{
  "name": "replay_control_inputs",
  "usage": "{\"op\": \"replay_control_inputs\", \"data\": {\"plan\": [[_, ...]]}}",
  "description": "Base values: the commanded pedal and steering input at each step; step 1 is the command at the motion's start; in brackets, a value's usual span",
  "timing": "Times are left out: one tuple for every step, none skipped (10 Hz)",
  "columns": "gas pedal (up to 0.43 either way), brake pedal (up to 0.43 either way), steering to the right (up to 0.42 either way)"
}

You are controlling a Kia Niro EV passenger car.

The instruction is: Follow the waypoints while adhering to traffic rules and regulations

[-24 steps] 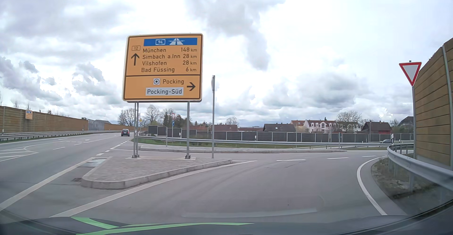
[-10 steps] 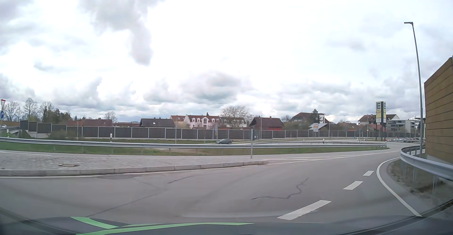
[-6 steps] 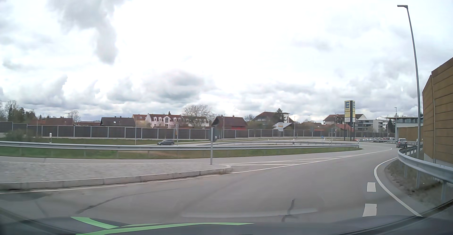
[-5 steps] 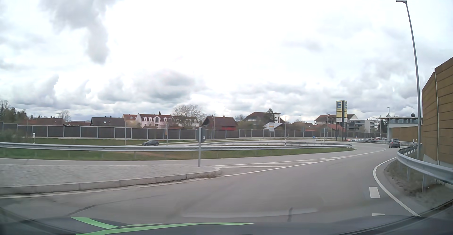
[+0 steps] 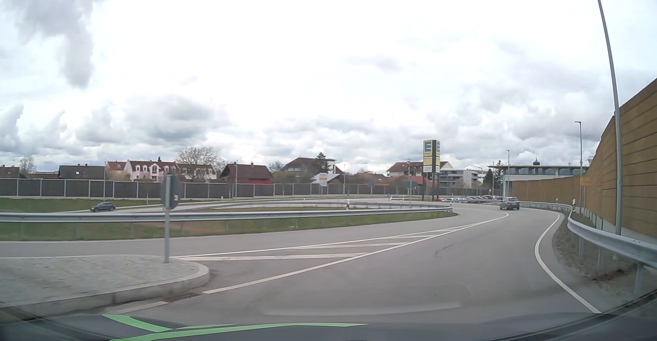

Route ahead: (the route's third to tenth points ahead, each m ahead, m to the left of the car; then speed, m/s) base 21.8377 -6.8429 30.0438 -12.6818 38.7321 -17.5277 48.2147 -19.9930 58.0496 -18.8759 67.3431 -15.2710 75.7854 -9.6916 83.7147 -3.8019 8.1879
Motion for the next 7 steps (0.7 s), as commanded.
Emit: {"op": "replay_control_inputs", "data": {"plan": [[0.177,0.000,0.200],[0.177,0.000,0.201],[0.177,0.000,0.201],[0.189,0.000,0.201],[0.189,0.000,0.200],[0.189,0.000,0.198],[0.189,0.000,0.195]]}}
